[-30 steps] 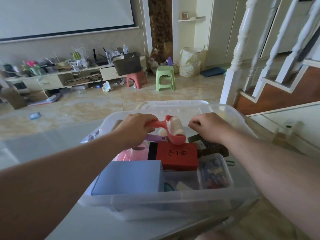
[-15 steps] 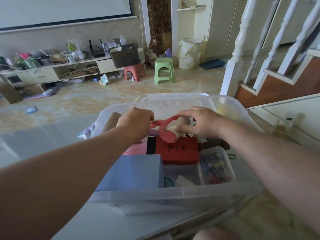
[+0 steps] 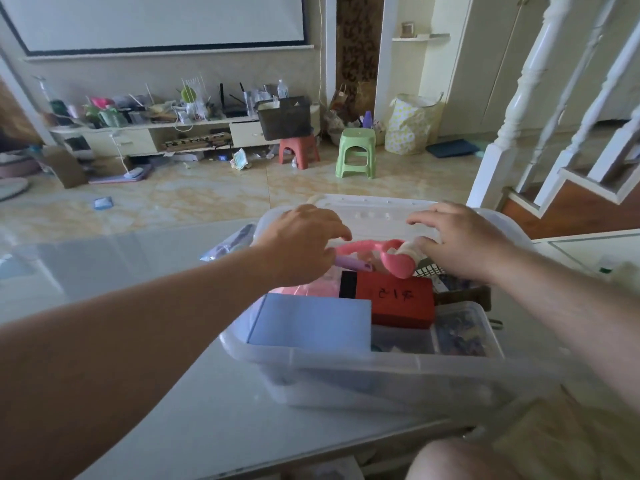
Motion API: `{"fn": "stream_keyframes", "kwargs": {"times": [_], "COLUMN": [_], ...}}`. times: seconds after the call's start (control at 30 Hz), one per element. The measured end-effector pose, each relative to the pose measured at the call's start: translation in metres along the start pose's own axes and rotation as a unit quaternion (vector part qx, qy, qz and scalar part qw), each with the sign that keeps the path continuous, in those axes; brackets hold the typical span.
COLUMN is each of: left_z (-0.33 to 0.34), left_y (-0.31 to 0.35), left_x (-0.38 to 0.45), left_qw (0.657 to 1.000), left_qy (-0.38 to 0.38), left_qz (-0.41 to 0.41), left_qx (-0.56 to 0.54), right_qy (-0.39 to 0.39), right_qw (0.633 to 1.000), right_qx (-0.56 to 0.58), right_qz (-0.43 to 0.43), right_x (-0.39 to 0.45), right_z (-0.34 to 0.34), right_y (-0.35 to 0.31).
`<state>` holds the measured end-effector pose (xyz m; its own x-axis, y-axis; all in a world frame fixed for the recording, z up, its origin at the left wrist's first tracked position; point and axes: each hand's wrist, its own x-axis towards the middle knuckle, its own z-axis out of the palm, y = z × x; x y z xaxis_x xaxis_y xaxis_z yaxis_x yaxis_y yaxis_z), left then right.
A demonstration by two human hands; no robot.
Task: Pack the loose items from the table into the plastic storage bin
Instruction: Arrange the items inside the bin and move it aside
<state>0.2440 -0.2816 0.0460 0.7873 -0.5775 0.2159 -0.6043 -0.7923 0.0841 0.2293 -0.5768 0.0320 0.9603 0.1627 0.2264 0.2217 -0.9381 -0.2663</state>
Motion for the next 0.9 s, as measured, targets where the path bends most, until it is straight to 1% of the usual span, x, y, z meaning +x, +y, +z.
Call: {"fn": "stream_keyframes", "kwargs": {"times": [0.1,0.17,0.2,0.23,0.33,0.4,0.5,0.63,0.77,0.83,0.9], "left_z": [-0.025,-0.037,-0.041,-0.043,-0.03,-0.007,0.035,0.089,0.125,0.139,0.149], "left_y": [-0.038,-0.074,-0.092,-0.11,-0.151,-0.169,-0.182,-0.186,-0.192,-0.201,-0.209], "left_x": [-0.036,-0.065,-0.082,-0.099,-0.15,-0.174,-0.185,-0.158,-0.117,-0.105,-0.105], "left_qw": [0.999,0.997,0.994,0.991,0.971,0.961,0.952,0.949,0.964,0.967,0.969], "left_qy": [0.041,0.066,0.068,0.063,0.015,-0.007,-0.03,-0.087,-0.132,-0.155,-0.17], "left_qz": [-0.004,-0.045,-0.08,-0.121,-0.235,-0.268,-0.28,-0.264,-0.207,-0.185,-0.164], "left_qx": [-0.007,-0.02,-0.019,-0.017,-0.042,-0.07,-0.122,-0.151,-0.105,-0.08,-0.067], "right_qy": [-0.041,-0.036,-0.03,-0.025,-0.031,-0.058,-0.114,-0.187,-0.261,-0.293,-0.302], "right_qw": [0.999,0.997,0.996,0.994,0.988,0.984,0.977,0.958,0.927,0.907,0.891], "right_qx": [-0.003,-0.002,0.004,0.015,0.035,0.017,-0.046,-0.17,-0.253,-0.285,-0.317], "right_qz": [-0.028,-0.067,-0.087,-0.104,-0.146,-0.165,-0.172,-0.135,-0.095,-0.107,-0.123], "right_x": [0.003,0.011,0.016,0.022,0.042,0.058,0.091,0.151,0.2,0.218,0.233], "right_z": [-0.019,-0.021,-0.019,-0.015,0.004,0.022,0.057,0.113,0.17,0.2,0.226], "right_y": [-0.043,-0.083,-0.104,-0.127,-0.197,-0.239,-0.29,-0.326,-0.342,-0.345,-0.345]}}
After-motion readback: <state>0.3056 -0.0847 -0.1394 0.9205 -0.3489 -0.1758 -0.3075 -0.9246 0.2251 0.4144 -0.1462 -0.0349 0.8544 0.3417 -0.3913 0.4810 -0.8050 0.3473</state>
